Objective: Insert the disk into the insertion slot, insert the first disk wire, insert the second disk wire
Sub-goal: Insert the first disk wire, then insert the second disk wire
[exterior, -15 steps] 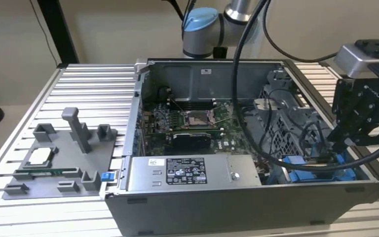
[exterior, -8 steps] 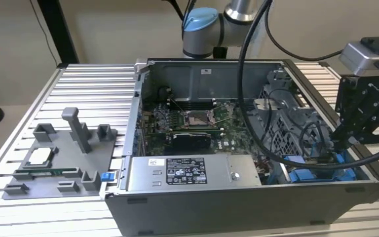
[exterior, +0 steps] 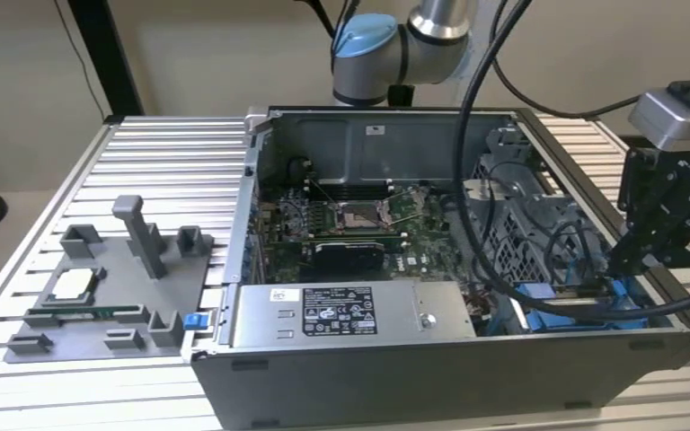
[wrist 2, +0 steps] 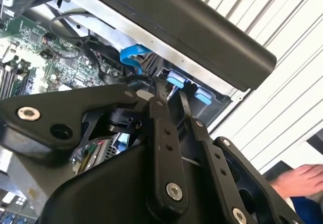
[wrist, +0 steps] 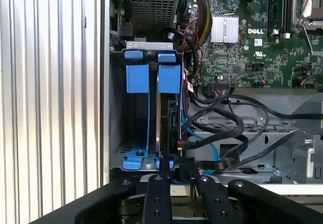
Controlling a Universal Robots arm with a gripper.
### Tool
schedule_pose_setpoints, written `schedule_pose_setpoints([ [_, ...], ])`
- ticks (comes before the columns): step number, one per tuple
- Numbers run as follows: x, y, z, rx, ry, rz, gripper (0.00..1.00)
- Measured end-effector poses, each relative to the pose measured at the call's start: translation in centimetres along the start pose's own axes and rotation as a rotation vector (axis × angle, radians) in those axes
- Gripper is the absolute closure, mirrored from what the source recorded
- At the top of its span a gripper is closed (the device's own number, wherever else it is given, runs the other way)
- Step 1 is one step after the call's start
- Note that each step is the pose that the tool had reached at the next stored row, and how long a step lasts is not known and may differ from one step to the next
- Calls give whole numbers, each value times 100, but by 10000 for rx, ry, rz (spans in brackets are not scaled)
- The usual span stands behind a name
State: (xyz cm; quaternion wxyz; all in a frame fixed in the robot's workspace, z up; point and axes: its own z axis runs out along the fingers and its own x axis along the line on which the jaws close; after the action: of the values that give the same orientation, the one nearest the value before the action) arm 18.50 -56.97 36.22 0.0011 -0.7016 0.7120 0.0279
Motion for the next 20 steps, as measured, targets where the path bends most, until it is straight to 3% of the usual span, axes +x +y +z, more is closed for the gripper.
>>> schedule_pose_setpoints([
  [1,-1,-1,9,5,-7,-7,0],
  [2,-3,-4,16,8,-24,-15,100],
  [4,-5,-13,20,9,-87,-30,100],
  [7,-6,-33,20,6,-310,-54,100],
  [8,-6,-33,20,4,-344,-57,100],
  [11,-6,-34,20,5,-348,-58,100],
  [12,-6,-34,19,5,-346,-59,0],
  [20,9,-36,29,-10,-372,-58,0],
])
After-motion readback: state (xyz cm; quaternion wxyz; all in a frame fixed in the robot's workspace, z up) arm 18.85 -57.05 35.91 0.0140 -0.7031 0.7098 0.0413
